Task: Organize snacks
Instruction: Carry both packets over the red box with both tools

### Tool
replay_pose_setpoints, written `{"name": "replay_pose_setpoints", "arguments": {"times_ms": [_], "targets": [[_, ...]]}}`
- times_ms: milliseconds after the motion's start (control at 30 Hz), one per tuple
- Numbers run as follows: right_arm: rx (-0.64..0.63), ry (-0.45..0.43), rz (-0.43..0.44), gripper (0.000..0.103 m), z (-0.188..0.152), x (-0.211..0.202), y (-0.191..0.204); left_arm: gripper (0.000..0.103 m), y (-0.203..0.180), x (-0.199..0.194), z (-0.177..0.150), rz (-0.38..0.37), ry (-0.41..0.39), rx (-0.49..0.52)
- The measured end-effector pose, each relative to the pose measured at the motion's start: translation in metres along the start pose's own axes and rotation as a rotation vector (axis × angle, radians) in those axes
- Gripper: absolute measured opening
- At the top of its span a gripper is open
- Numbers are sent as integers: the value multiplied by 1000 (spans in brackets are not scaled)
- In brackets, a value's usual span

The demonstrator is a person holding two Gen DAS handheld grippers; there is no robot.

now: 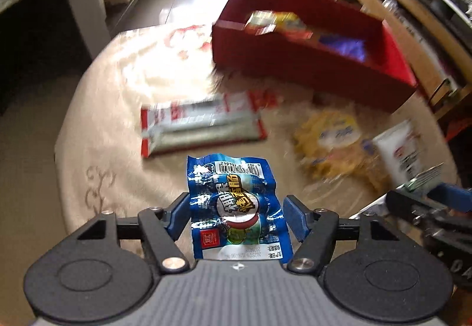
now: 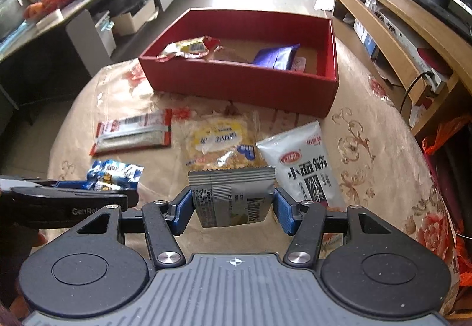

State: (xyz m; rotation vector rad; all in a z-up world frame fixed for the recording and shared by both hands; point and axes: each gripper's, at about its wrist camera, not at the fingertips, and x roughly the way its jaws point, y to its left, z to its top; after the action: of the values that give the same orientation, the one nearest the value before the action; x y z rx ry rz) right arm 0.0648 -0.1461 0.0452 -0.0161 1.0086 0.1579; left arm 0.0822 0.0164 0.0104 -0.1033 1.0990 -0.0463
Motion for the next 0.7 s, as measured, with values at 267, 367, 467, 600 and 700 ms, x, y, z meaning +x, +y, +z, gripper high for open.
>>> {"name": "replay_pose_setpoints", "arguments": {"times_ms": [267,367,467,600,700], "targets": [[56,-68,-3,64,23,-8,-9,64,-14,-10,43,-37,-67,-6],[82,-80,-4,64,36,-5,-15,64,-20,-5,63,-48,-84,-7],[97,-93,-13,64,52,1,-19,64,-26,-2,83,-51,-107,-15],[123,-111,-12,64,76,12,-25,64,-32,8,113,-57,-127,-35],[125,-129,-14,64,95,19,-30,64,-33,15,134,-65,-133,-53]]}}
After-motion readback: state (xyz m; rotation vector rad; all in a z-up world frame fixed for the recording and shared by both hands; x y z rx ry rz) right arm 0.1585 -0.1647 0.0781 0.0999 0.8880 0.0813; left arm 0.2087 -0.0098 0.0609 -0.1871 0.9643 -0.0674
